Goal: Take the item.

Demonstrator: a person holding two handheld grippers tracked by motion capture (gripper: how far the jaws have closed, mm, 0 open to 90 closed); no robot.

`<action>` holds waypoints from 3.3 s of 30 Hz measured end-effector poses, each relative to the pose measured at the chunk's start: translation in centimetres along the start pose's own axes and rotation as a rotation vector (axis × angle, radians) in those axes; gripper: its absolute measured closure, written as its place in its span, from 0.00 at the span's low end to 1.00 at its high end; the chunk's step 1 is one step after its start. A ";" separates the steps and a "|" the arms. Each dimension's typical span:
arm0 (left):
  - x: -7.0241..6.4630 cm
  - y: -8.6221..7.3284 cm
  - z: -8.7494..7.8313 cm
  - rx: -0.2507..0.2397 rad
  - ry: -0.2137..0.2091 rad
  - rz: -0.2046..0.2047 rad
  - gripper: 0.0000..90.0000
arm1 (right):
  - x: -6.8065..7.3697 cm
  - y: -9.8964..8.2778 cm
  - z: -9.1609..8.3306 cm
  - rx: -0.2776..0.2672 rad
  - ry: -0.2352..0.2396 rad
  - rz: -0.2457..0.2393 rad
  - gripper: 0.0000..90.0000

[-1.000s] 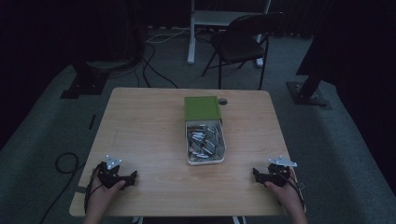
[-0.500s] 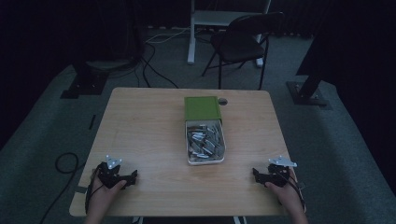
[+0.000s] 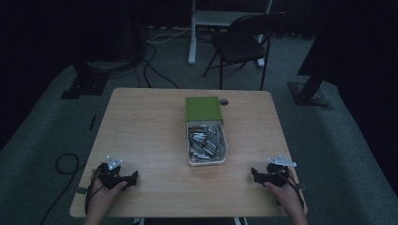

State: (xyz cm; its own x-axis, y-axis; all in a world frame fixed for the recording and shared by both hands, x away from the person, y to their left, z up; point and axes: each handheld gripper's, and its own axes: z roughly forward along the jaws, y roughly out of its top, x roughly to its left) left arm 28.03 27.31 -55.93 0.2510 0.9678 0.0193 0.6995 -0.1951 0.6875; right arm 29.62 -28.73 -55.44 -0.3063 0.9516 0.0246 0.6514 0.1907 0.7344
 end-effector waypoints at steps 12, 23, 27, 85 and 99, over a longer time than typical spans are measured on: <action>0.0 0.0 0.0 -0.002 0.000 -0.002 0.02 | 1.3 2.5 -1.5 -0.048 0.009 -0.013 0.16; 0.0 0.0 0.0 -0.002 0.000 -0.003 0.02 | 2.8 5.4 -2.8 -0.120 0.039 -0.055 0.18; 0.0 0.0 0.0 -0.001 -0.001 -0.002 0.02 | 3.4 6.1 -3.2 -0.144 0.050 -0.068 0.20; 0.0 0.0 0.0 0.000 -0.001 -0.002 0.02 | 13.5 10.4 0.5 -0.173 0.245 -0.380 0.76; 0.0 0.0 0.0 0.000 -0.001 -0.002 0.02 | 15.0 9.9 2.2 -0.135 0.213 -0.436 0.91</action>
State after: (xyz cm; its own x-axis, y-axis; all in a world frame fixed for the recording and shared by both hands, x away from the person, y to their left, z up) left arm 28.03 27.29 -55.93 0.2498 0.9681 0.0173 0.6999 -0.1929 0.6877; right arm 33.01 -12.09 -49.27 -0.6737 0.7176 -0.1767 0.3400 0.5132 0.7881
